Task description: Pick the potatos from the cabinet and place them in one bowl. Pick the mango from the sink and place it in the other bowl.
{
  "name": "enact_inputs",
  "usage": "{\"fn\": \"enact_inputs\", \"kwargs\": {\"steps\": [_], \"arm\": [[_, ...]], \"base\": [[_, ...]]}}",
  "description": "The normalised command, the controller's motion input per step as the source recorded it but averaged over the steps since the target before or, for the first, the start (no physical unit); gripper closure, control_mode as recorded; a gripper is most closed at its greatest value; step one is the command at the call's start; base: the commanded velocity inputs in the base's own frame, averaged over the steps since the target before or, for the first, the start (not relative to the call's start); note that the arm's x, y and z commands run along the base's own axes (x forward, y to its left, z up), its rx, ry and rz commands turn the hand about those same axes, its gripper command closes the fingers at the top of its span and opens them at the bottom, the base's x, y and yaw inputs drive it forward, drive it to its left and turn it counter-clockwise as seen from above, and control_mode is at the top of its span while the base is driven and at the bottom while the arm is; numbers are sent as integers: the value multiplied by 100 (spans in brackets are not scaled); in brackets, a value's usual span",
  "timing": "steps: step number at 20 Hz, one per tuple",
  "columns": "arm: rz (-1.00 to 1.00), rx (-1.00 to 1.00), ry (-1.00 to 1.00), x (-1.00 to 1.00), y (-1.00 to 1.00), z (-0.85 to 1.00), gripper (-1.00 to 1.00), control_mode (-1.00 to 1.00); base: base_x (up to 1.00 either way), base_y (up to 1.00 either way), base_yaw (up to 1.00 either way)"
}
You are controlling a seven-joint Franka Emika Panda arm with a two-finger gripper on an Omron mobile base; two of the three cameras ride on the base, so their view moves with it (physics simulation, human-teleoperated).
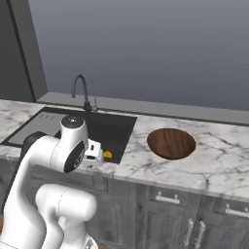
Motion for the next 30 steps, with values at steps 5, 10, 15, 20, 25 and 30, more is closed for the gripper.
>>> {"fn": "enact_inputs", "kwargs": {"steps": [5,10,15,20,25,30], "arm": [[0,0,0,0,0,0,-100,100],[0,0,0,0,0,0,-100,100],[0,0,0,0,0,0,-100,100],[0,0,0,0,0,0,-100,100],[0,0,0,0,0,0,-100,100],[0,0,0,0,0,0,-100,100]], "base": [[12,-25,0],[27,-32,0],[27,-31,0],[37,-26,0],[38,-16,0],[30,-12,0]]}}
